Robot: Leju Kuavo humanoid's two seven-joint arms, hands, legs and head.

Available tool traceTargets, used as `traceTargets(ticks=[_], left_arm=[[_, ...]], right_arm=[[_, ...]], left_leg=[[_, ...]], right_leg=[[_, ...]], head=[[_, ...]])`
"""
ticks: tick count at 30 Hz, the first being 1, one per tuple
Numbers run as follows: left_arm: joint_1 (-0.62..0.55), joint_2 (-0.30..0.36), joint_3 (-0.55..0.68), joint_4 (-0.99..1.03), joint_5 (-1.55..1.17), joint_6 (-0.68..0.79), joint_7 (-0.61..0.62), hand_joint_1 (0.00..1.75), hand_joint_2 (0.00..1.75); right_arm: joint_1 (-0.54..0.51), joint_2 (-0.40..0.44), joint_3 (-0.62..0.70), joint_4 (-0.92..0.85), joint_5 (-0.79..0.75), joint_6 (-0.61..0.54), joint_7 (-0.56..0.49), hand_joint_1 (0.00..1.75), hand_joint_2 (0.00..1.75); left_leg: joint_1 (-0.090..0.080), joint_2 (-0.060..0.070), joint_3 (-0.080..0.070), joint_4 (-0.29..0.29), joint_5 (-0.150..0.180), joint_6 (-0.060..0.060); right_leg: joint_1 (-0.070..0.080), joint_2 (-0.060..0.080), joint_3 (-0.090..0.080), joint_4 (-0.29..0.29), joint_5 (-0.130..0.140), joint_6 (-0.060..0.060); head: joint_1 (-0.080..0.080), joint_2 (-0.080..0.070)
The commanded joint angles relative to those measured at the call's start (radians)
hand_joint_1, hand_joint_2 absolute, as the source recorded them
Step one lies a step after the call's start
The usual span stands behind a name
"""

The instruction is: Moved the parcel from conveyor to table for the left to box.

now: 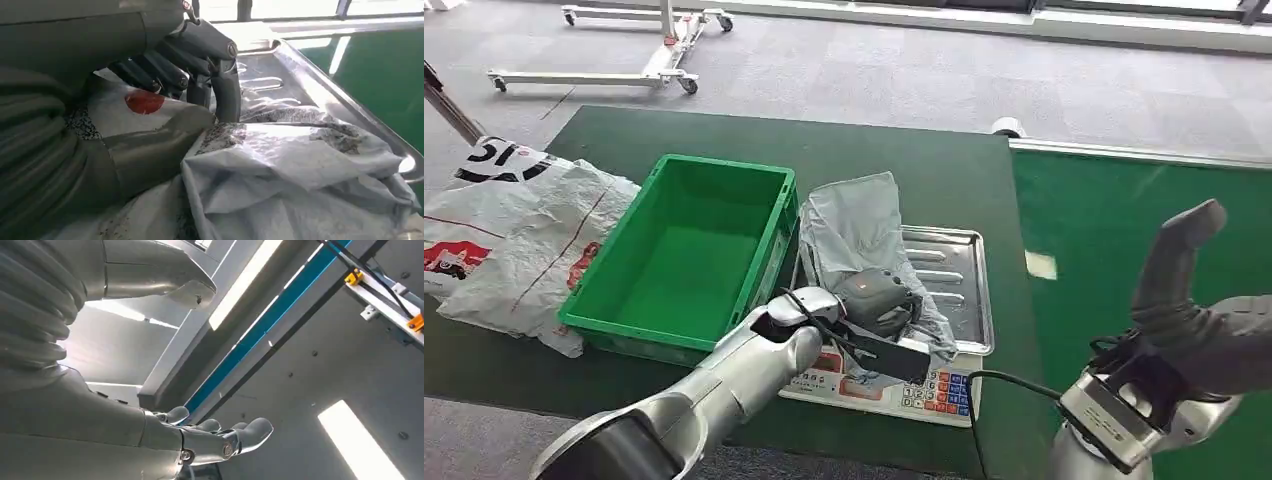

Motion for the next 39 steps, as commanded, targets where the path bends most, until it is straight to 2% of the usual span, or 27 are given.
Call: traceTargets(ticks=[1, 14, 17, 18, 19, 20, 21, 22, 23, 24, 25, 26, 27, 29, 30, 31, 32, 33, 36, 39], left_arm=[[-0.001, 0.067, 0.021, -0.053, -0.021, 0.246, 0.073, 1.75, 1.75], [-0.001, 0.067, 0.021, -0.053, -0.021, 0.246, 0.073, 1.75, 1.75], [0.044, 0.133, 0.148, -0.261, -0.230, 0.728, 0.382, 1.75, 1.75], [0.048, 0.150, 0.172, -0.284, -0.255, 0.777, 0.413, 1.75, 1.75], [0.108, 0.172, 0.259, -0.453, -0.332, 0.792, 0.464, 1.69, 1.75], [0.172, 0.178, 0.363, -0.604, -0.373, 0.792, 0.450, 1.75, 1.75], [0.202, 0.170, 0.411, -0.671, -0.396, 0.792, 0.443, 1.75, 1.75], [0.247, 0.141, 0.506, -0.806, -0.437, 0.792, 0.420, 1.75, 1.75], [0.276, 0.103, 0.601, -0.882, -0.450, 0.792, 0.363, 1.75, 1.75], [0.297, -0.042, 0.841, -0.905, -0.426, 0.792, 0.083, 1.75, 1.75], [0.288, -0.065, 0.887, -0.901, -0.418, 0.792, 0.035, 1.75, 1.75], [0.285, -0.106, 0.961, -0.932, -0.426, 0.792, -0.013, 1.75, 1.75], [0.281, -0.108, 0.985, -0.950, -0.428, 0.792, -0.019, 1.75, 1.75], [0.273, -0.108, 1.051, -1.023, -0.478, 0.792, 0.050, 1.75, 1.75], [0.274, -0.108, 1.073, -1.032, -0.445, 0.792, 0.030, 1.75, 1.75], [0.251, -0.108, 1.160, -1.011, -0.372, 0.792, -0.066, 1.75, 1.75], [0.239, -0.108, 1.197, -1.012, -0.340, 0.792, -0.108, 1.75, 1.75], [0.239, -0.108, 1.197, -1.012, -0.340, 0.792, -0.108, 1.75, 1.75], [0.200, -0.108, 1.294, -0.980, -0.247, 0.792, -0.218, 1.75, 1.75], [0.191, -0.108, 1.302, -0.965, -0.256, 0.792, -0.205, 1.75, 1.75]], right_arm=[[0.064, 0.066, -0.058, -0.026, 0.003, -0.002, -0.001, 0.00, 1.75], [0.064, 0.066, -0.058, -0.026, 0.003, -0.002, -0.001, 0.00, 1.75], [0.117, 0.066, -0.071, -0.067, 0.003, -0.002, -0.001, 0.00, 1.75], [0.120, 0.066, -0.070, -0.067, 0.004, -0.002, -0.001, 0.00, 1.75], [0.124, 0.066, -0.070, -0.066, 0.002, -0.002, -0.001, 0.00, 1.75], [0.123, 0.066, -0.069, -0.061, 0.002, -0.002, -0.001, 0.00, 1.75], [0.122, 0.066, -0.070, -0.057, 0.000, -0.002, -0.001, 0.00, 1.75], [0.121, 0.066, -0.069, -0.050, 0.001, -0.002, -0.001, 0.00, 1.75], [0.118, 0.066, -0.072, -0.043, -0.001, -0.002, -0.001, 0.00, 1.75], [0.109, 0.066, -0.076, -0.037, -0.003, -0.002, -0.001, 0.00, 1.75], [0.110, 0.066, -0.075, -0.038, -0.003, -0.002, -0.001, 0.00, 1.75], [0.105, 0.066, -0.083, -0.035, -0.005, -0.002, -0.001, 0.00, 1.75], [0.102, 0.066, -0.088, -0.034, -0.009, -0.002, -0.001, 0.00, 1.75], [0.097, 0.066, -0.104, -0.042, -0.012, -0.002, -0.001, 0.00, 1.75], [0.099, 0.066, -0.105, -0.043, -0.011, -0.002, -0.001, 0.00, 1.75], [0.100, 0.066, -0.109, -0.047, -0.010, -0.002, -0.001, 0.00, 1.75], [0.100, 0.066, -0.109, -0.047, -0.010, -0.002, -0.001, 0.00, 1.75], [0.100, 0.066, -0.109, -0.047, -0.010, -0.002, -0.001, 0.00, 1.75], [0.095, 0.066, -0.124, -0.052, -0.013, -0.002, -0.001, 0.00, 1.75], [0.092, 0.066, -0.135, -0.057, -0.015, -0.002, -0.001, 0.00, 1.75]], left_leg=[[0.001, -0.002, 0.000, -0.001, 0.000, 0.000], [0.001, -0.006, 0.001, -0.003, 0.001, 0.000], [0.001, -0.004, 0.000, -0.001, 0.001, 0.000], [0.002, -0.005, 0.000, -0.002, 0.001, 0.000], [0.002, -0.005, 0.001, -0.003, 0.001, -0.001], [0.001, -0.001, -0.001, -0.001, 0.000, -0.001], [0.002, -0.001, 0.001, -0.003, 0.000, -0.001], [0.002, 0.000, 0.000, -0.002, 0.000, -0.001], [0.001, 0.001, 0.001, -0.003, -0.001, -0.001], [0.002, 0.001, 0.000, -0.001, -0.001, 0.000], [0.002, 0.001, 0.001, -0.002, -0.001, 0.000], [0.002, -0.001, -0.003, 0.000, -0.001, 0.000], [0.003, 0.000, -0.002, 0.000, -0.001, 0.000], [0.003, -0.001, 0.001, -0.003, -0.001, 0.000], [0.001, 0.003, 0.000, -0.002, -0.001, 0.000], [0.002, 0.003, 0.000, -0.002, -0.001, -0.001], [0.002, 0.004, 0.001, -0.003, -0.001, -0.001], [0.002, 0.004, -0.001, -0.002, -0.001, -0.001], [0.002, -0.001, 0.002, -0.005, 0.000, -0.001], [0.001, 0.001, 0.000, -0.002, 0.000, -0.001]], right_leg=[[0.000, 0.004, -0.001, -0.001, 0.000, -0.001], [0.000, 0.007, 0.001, -0.003, 0.001, -0.002], [0.001, 0.004, 0.000, -0.001, 0.000, -0.001], [0.001, 0.007, 0.000, -0.003, 0.001, -0.002], [0.001, 0.009, 0.000, -0.003, 0.001, -0.003], [0.001, 0.008, -0.002, -0.001, 0.001, -0.002], [0.001, 0.012, -0.001, -0.003, 0.001, -0.003], [0.001, 0.010, -0.002, -0.002, 0.001, -0.002], [0.001, 0.013, -0.002, -0.002, 0.001, -0.002], [0.002, 0.011, -0.002, -0.001, 0.000, -0.002], [0.002, 0.013, -0.002, -0.001, 0.000, -0.002], [0.002, 0.008, -0.004, 0.000, -0.001, -0.001], [0.002, 0.010, -0.004, -0.001, 0.000, -0.002], [0.002, 0.015, -0.002, -0.004, 0.000, -0.002], [0.001, 0.012, -0.003, -0.001, 0.000, -0.002], [0.001, 0.014, -0.003, -0.002, 0.000, -0.002], [0.001, 0.016, -0.004, -0.002, 0.000, -0.003], [0.001, 0.013, -0.004, -0.001, 0.000, -0.002], [0.001, 0.015, -0.001, -0.004, 0.001, -0.003], [0.001, 0.009, -0.003, -0.001, -0.001, -0.002]], head=[[0.000, 0.000], [0.000, 0.000], [0.000, 0.000], [0.000, 0.000], [0.000, 0.000], [0.000, 0.000], [0.000, 0.000], [0.000, 0.000], [0.000, 0.000], [0.000, 0.000], [0.000, 0.000], [0.000, 0.000], [0.000, 0.000], [0.000, 0.000], [0.000, 0.000], [0.000, 0.000], [0.000, 0.000], [0.000, 0.000], [0.000, 0.000], [0.000, 0.000]])
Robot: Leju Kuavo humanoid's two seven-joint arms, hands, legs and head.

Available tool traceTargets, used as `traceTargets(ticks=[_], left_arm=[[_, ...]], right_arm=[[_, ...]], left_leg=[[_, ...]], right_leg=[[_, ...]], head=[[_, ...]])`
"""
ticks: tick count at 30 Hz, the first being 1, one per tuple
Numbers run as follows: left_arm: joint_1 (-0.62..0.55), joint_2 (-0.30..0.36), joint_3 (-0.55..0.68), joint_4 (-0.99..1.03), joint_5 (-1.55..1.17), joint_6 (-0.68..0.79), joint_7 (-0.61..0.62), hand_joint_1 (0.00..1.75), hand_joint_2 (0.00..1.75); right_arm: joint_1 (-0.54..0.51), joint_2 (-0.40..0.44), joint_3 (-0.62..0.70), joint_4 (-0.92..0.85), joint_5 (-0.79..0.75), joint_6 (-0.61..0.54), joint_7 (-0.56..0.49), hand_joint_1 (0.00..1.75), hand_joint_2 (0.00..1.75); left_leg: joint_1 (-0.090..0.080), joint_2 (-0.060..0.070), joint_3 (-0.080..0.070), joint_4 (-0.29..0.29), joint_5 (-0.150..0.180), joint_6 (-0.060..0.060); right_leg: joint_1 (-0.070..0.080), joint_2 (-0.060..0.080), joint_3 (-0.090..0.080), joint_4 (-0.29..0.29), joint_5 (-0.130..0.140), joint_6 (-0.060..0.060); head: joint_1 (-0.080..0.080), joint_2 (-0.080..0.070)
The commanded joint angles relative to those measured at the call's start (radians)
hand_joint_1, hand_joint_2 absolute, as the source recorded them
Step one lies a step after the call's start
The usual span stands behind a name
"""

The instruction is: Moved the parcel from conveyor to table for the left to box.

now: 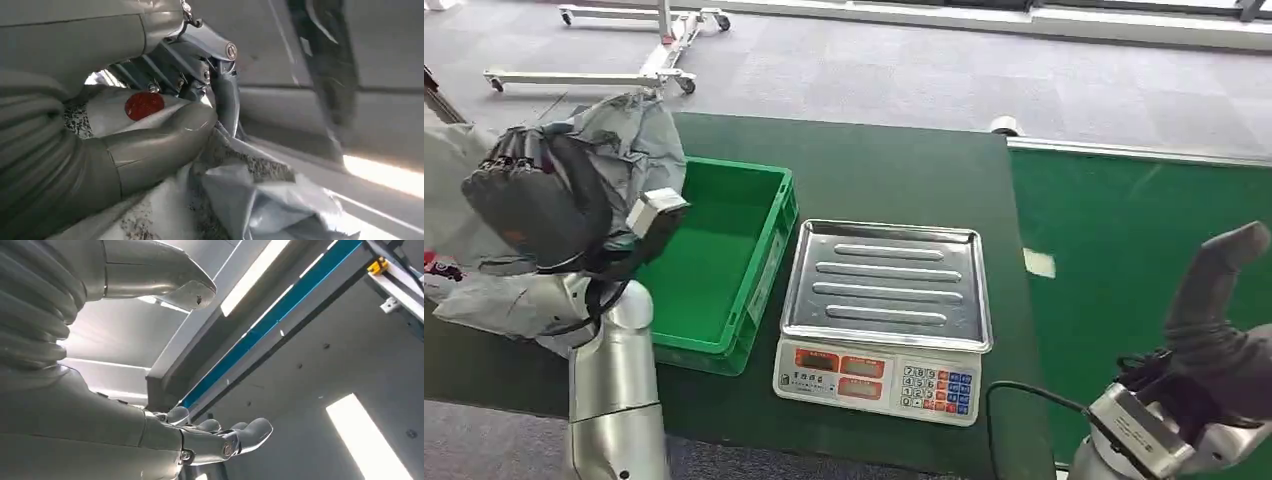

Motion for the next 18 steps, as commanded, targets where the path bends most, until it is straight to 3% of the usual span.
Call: traceTargets(ticks=[1, 2, 3, 5, 8, 11, 18], left_arm=[[-0.069, -0.037, 0.273, 0.016, 0.028, -0.006, -0.046, 1.75, 1.75], [-0.067, -0.037, 0.254, 0.025, -0.021, -0.006, 0.020, 1.62, 1.75], [-0.063, 0.023, 0.232, 0.080, -0.024, -0.006, 0.080, 0.00, 0.00], [-0.051, -0.028, 0.172, 0.193, -0.310, -0.006, 0.361, 0.00, 0.00], [-0.043, 0.073, 0.044, 0.356, -0.353, -0.006, 0.553, 0.00, 0.00], [-0.053, 0.103, -0.066, 0.457, -0.353, -0.006, 0.646, 0.00, 0.00], [-0.050, 0.113, -0.109, 0.525, -0.314, -0.006, 0.638, 0.00, 0.00]], right_arm=[[0.039, 0.066, -0.067, -0.009, -0.004, -0.001, -0.001, 0.00, 1.75], [0.039, 0.066, -0.077, -0.012, -0.003, -0.001, -0.001, 0.00, 1.75], [0.040, 0.066, -0.077, -0.014, -0.004, -0.001, -0.001, 0.00, 1.75], [0.044, 0.066, -0.101, -0.028, -0.005, -0.001, -0.001, 0.00, 1.75], [0.052, 0.066, -0.101, -0.033, -0.009, -0.001, -0.001, 0.00, 1.75], [0.055, 0.066, -0.082, -0.027, -0.004, -0.001, -0.001, 0.00, 1.75], [0.053, 0.066, -0.083, -0.013, -0.007, -0.001, -0.001, 0.00, 1.75]], left_leg=[[0.001, -0.006, 0.002, -0.001, 0.000, 0.000], [0.001, -0.004, 0.001, 0.000, 0.000, 0.000], [0.001, -0.006, 0.001, -0.001, 0.000, 0.000], [0.001, -0.009, 0.002, -0.001, 0.001, 0.001], [0.000, -0.013, 0.002, -0.003, 0.002, 0.001], [0.000, -0.010, 0.002, -0.002, 0.002, 0.000], [0.000, -0.006, 0.003, -0.002, 0.000, 0.000]], right_leg=[[0.000, 0.005, 0.002, -0.002, 0.000, -0.001], [0.000, 0.002, 0.001, -0.001, 0.000, -0.001], [0.001, 0.004, 0.002, -0.002, 0.000, -0.001], [0.000, 0.001, 0.003, -0.002, 0.000, -0.001], [-0.001, -0.002, 0.005, -0.004, 0.000, -0.001], [-0.001, -0.002, 0.004, -0.002, 0.000, -0.001], [-0.001, 0.003, 0.004, -0.002, 0.000, -0.001]], head=[[0.000, 0.000], [0.000, 0.000], [0.000, 0.000], [0.000, 0.000], [0.000, 0.000], [0.000, 0.000], [0.000, 0.000]])
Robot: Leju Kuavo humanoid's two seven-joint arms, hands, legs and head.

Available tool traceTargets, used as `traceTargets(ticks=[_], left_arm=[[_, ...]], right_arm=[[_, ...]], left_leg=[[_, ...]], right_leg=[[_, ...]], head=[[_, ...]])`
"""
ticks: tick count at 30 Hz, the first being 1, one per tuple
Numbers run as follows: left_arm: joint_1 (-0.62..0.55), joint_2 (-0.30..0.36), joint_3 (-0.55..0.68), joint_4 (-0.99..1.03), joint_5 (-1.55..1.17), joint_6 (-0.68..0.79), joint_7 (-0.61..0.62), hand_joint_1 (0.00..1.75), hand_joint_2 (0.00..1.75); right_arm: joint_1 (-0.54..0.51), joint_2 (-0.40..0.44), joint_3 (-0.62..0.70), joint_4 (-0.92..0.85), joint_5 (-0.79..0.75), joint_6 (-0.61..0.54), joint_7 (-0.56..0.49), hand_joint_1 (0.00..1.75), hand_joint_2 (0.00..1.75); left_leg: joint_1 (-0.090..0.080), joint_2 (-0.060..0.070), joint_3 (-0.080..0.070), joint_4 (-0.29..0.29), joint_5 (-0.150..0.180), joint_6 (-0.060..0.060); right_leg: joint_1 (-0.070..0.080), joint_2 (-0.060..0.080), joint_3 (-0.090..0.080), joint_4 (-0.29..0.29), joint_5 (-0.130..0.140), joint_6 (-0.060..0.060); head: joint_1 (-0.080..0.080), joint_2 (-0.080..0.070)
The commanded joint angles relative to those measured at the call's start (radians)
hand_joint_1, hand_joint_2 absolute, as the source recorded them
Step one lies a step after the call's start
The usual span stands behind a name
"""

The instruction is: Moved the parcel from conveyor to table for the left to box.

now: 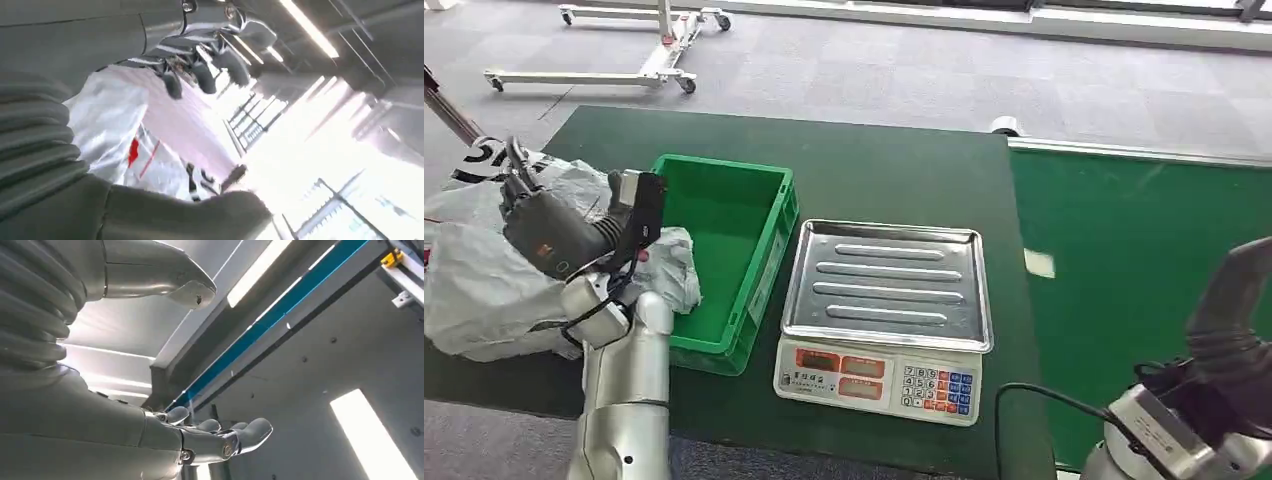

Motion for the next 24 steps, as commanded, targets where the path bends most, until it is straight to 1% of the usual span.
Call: traceTargets(ticks=[1, 2, 3, 4, 5, 6, 7, 8, 9, 10, 11, 12, 13, 14, 15, 16, 17, 18, 19, 20, 21, 23, 24], left_arm=[[-0.037, 0.077, -0.124, 0.231, -0.042, 0.000, 0.010, 0.00, 0.00], [-0.039, 0.081, -0.133, 0.235, -0.042, 0.000, 0.018, 0.00, 0.00], [-0.041, 0.081, -0.140, 0.242, -0.024, 0.000, 0.012, 0.00, 0.00], [-0.041, 0.086, -0.149, 0.243, -0.019, 0.000, 0.013, 0.00, 0.00], [-0.041, 0.085, -0.158, 0.240, -0.004, 0.000, 0.012, 0.00, 0.00], [-0.038, 0.085, -0.163, 0.211, 0.025, 0.000, -0.006, 0.00, 0.00], [-0.032, 0.082, -0.165, 0.182, 0.040, 0.000, -0.017, 0.00, 0.00], [-0.010, 0.074, -0.169, 0.090, 0.108, 0.000, -0.074, 0.00, 0.00], [0.033, 0.052, -0.152, -0.024, 0.223, 0.000, -0.192, 0.00, 0.00], [0.035, 0.039, -0.134, -0.041, 0.258, 0.000, -0.244, 0.00, 0.00], [0.044, 0.023, -0.126, -0.062, 0.279, 0.000, -0.279, 0.00, 0.00], [0.064, -0.003, -0.118, -0.101, 0.511, 0.000, -0.512, 0.00, 1.75], [0.077, -0.010, -0.186, -0.075, 0.698, 0.000, -0.658, 0.00, 1.75], [0.102, 0.020, -0.276, -0.108, 0.831, -0.020, -0.708, 0.00, 1.75], [0.102, 0.020, -0.276, -0.108, 0.831, -0.020, -0.708, 0.00, 1.75], [0.132, 0.033, -0.343, -0.165, 0.892, -0.054, -0.709, 0.00, 1.75], [0.160, 0.068, -0.426, -0.241, 1.018, -0.146, -0.719, 0.00, 1.75], [0.175, 0.097, -0.492, -0.295, 1.102, -0.212, -0.719, 0.00, 1.75], [0.175, 0.097, -0.492, -0.295, 1.102, -0.212, -0.719, 0.00, 1.75], [0.175, 0.097, -0.492, -0.295, 1.102, -0.212, -0.719, 0.00, 1.75], [0.175, 0.097, -0.492, -0.295, 1.102, -0.212, -0.719, 0.00, 1.75], [0.223, 0.184, -0.658, -0.477, 1.264, -0.427, -0.719, 0.00, 1.75], [0.226, 0.193, -0.680, -0.499, 1.275, -0.448, -0.719, 0.00, 1.75]], right_arm=[[0.041, 0.066, -0.039, 0.010, -0.009, -0.001, 0.000, 0.00, 1.75], [0.040, 0.066, -0.042, 0.012, -0.012, -0.001, 0.000, 0.00, 1.75], [0.040, 0.066, -0.045, 0.012, -0.013, -0.001, 0.000, 0.00, 1.75], [0.040, 0.066, -0.049, 0.012, -0.015, -0.001, 0.000, 0.00, 1.75], [0.038, 0.066, -0.053, 0.014, -0.017, -0.001, 0.000, 0.00, 1.75], [0.036, 0.066, -0.055, 0.017, -0.018, -0.001, 0.000, 0.00, 1.75], [0.034, 0.066, -0.055, 0.019, -0.020, -0.001, 0.000, 0.00, 1.75], [0.031, 0.066, -0.055, 0.023, -0.021, -0.001, 0.000, 0.00, 1.75], [0.029, 0.066, -0.054, 0.031, -0.022, -0.001, 0.000, 0.00, 1.75], [0.029, 0.066, -0.053, 0.033, -0.021, -0.001, 0.000, 0.00, 1.75], [0.027, 0.066, -0.055, 0.037, -0.022, -0.001, 0.000, 0.00, 1.75], [0.025, 0.066, -0.064, 0.047, -0.022, -0.001, 0.000, 0.00, 1.75], [0.020, 0.066, -0.080, 0.056, -0.020, -0.001, 0.000, 0.00, 1.75], [0.015, 0.066, -0.096, 0.067, -0.015, -0.001, 0.000, 0.00, 1.75], [0.015, 0.066, -0.096, 0.067, -0.015, -0.001, 0.000, 0.00, 1.75], [0.008, 0.066, -0.110, 0.080, -0.012, -0.001, 0.000, 0.00, 1.75], [0.002, 0.066, -0.123, 0.098, -0.017, -0.001, 0.000, 0.00, 1.75], [-0.002, 0.066, -0.135, 0.110, -0.018, -0.001, 0.000, 0.00, 1.75], [-0.002, 0.066, -0.135, 0.110, -0.018, -0.001, 0.000, 0.00, 1.75], [-0.002, 0.066, -0.135, 0.110, -0.018, -0.001, 0.000, 0.00, 1.75], [-0.002, 0.066, -0.135, 0.110, -0.018, -0.001, 0.000, 0.00, 1.75], [-0.031, 0.066, -0.155, 0.134, -0.016, -0.001, 0.000, 0.00, 1.75], [-0.035, 0.066, -0.154, 0.135, -0.016, -0.001, 0.000, 0.00, 1.75]], left_leg=[[0.002, -0.008, 0.003, -0.004, 0.001, 0.000], [0.001, -0.006, 0.002, -0.002, 0.001, 0.000], [0.001, -0.008, 0.003, -0.003, 0.001, 0.000], [0.001, -0.006, 0.002, -0.002, 0.001, 0.000], [0.001, -0.008, 0.002, -0.002, 0.001, 0.000], [0.002, -0.009, 0.003, -0.003, 0.001, 0.000], [0.002, -0.007, 0.001, -0.002, 0.001, 0.000], [0.001, -0.005, 0.000, -0.001, 0.000, 0.000], [0.002, -0.006, 0.001, -0.001, 0.000, 0.000], [0.002, -0.007, 0.001, -0.002, 0.000, 0.000], [0.002, -0.003, 0.000, -0.001, 0.000, 0.000], [0.002, -0.005, 0.001, -0.001, 0.000, 0.000], [0.001, -0.003, 0.000, -0.001, 0.000, 0.000], [0.001, -0.004, 0.001, -0.001, 0.000, 0.000], [0.002, -0.009, 0.002, -0.003, 0.001, 0.001], [0.002, -0.008, 0.001, -0.002, 0.000, 0.000], [0.002, -0.010, 0.002, -0.003, 0.000, 0.001], [0.001, -0.007, 0.001, -0.001, 0.000, 0.001], [0.002, -0.007, 0.001, -0.002, 0.000, 0.001], [0.002, -0.005, -0.001, 0.000, -0.001, 0.000], [0.002, -0.008, 0.000, -0.001, -0.001, 0.001], [0.002, -0.007, 0.001, -0.002, -0.001, 0.001], [0.001, -0.005, 0.000, -0.001, -0.001, 0.001]], right_leg=[[0.001, 0.005, 0.004, -0.004, 0.001, -0.002], [0.000, 0.003, 0.002, -0.002, 0.000, -0.001], [0.000, 0.003, 0.003, -0.003, 0.000, -0.002], [0.000, 0.002, 0.002, -0.002, 0.000, -0.001], [0.000, 0.002, 0.003, -0.002, 0.000, -0.001], [0.001, 0.004, 0.003, -0.004, 0.000, -0.002], [0.001, 0.003, 0.002, -0.002, 0.000, -0.001], [0.000, 0.002, 0.001, -0.001, 0.000, -0.001], [0.001, 0.004, 0.001, -0.002, 0.000, -0.001], [0.001, 0.006, 0.001, -0.003, 0.001, -0.002], [0.001, 0.006, 0.000, -0.001, 0.000, -0.001], [0.001, 0.008, 0.001, -0.002, 0.001, -0.001], [0.001, 0.004, 0.001, -0.001, 0.000, -0.001], [0.001, 0.005, 0.001, -0.002, 0.000, -0.001], [0.001, 0.004, 0.004, -0.004, 0.000, -0.001], [0.001, 0.001, 0.003, -0.003, 0.000, -0.001], [0.001, 0.002, 0.004, -0.004, 0.000, -0.001], [0.001, 0.003, 0.002, -0.002, 0.000, 0.000], [0.001, 0.006, 0.003, -0.003, 0.000, -0.001], [0.001, 0.004, 0.001, -0.001, 0.000, -0.001], [0.001, 0.004, 0.002, -0.003, 0.000, -0.001], [0.001, 0.004, 0.002, -0.003, 0.001, -0.001], [0.000, 0.004, 0.001, -0.002, 0.000, -0.001]], head=[[0.000, 0.000], [0.000, 0.000], [0.000, 0.000], [0.000, 0.000], [0.000, 0.000], [0.000, 0.000], [0.000, 0.000], [0.000, 0.000], [0.000, 0.000], [0.000, 0.000], [0.000, 0.000], [0.000, 0.000], [0.000, 0.000], [0.000, 0.000], [0.000, 0.000], [0.000, 0.000], [0.000, 0.000], [0.000, 0.000], [0.000, 0.000], [0.000, 0.000], [0.000, 0.000], [0.000, 0.000], [0.000, 0.000]])
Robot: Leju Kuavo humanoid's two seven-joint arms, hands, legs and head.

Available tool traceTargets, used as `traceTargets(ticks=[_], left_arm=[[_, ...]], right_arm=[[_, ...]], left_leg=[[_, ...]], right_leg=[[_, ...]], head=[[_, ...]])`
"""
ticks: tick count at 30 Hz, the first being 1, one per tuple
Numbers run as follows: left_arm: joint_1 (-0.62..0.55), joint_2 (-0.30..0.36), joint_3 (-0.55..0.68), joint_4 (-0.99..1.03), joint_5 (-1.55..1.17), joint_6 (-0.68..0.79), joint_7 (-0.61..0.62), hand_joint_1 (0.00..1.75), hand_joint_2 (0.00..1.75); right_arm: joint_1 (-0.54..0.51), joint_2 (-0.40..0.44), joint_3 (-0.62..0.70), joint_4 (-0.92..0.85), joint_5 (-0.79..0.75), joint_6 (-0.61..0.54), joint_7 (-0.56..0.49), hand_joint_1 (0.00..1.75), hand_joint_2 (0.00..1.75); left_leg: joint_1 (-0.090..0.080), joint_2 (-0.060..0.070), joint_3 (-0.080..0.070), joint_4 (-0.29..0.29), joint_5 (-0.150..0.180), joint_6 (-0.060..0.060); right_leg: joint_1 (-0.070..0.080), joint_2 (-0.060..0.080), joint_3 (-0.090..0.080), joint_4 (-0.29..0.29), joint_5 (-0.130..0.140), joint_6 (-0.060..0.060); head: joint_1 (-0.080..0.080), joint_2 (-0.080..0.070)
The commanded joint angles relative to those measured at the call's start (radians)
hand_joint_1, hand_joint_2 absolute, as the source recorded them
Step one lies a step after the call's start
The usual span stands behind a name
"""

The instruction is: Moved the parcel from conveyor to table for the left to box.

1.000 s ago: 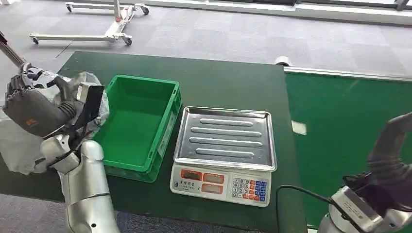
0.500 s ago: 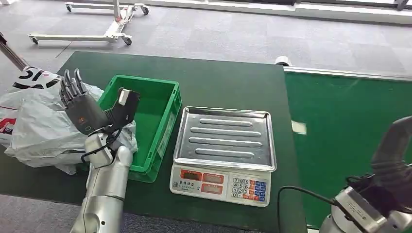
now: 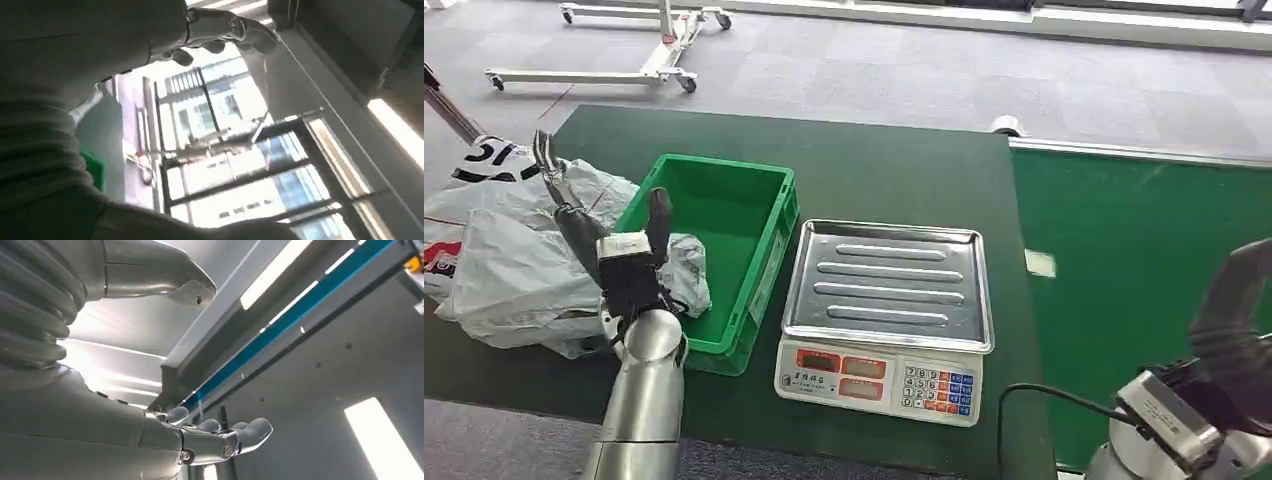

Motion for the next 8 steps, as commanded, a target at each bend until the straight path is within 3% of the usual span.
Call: traceTargets(ticks=[1, 4, 8], left_arm=[[0.099, 0.187, -0.389, -0.355, 0.245, -0.312, 0.000, 0.00, 1.75], [0.128, 0.200, -0.467, -0.465, 0.346, -0.474, 0.000, 0.00, 1.75], [0.130, 0.165, -0.436, -0.438, 0.367, -0.573, 0.000, 0.00, 1.75]], right_arm=[[-0.051, 0.067, -0.107, 0.099, 0.002, -0.001, -0.001, 0.00, 1.75], [-0.067, 0.067, -0.144, 0.101, -0.002, -0.001, -0.001, 0.00, 1.75], [-0.086, 0.067, -0.190, 0.111, 0.011, -0.001, -0.001, 0.00, 1.75]], left_leg=[[0.002, -0.002, 0.001, -0.001, 0.000, 0.000], [0.001, -0.002, 0.000, 0.000, 0.000, 0.000], [0.001, -0.002, 0.001, 0.000, -0.001, 0.000]], right_leg=[[0.001, 0.010, 0.000, -0.002, 0.001, -0.002], [0.001, 0.006, -0.001, 0.000, 0.000, -0.001], [0.000, 0.004, 0.000, 0.000, 0.000, -0.001]], head=[[0.000, 0.000], [0.000, 0.000], [0.000, 0.000]])
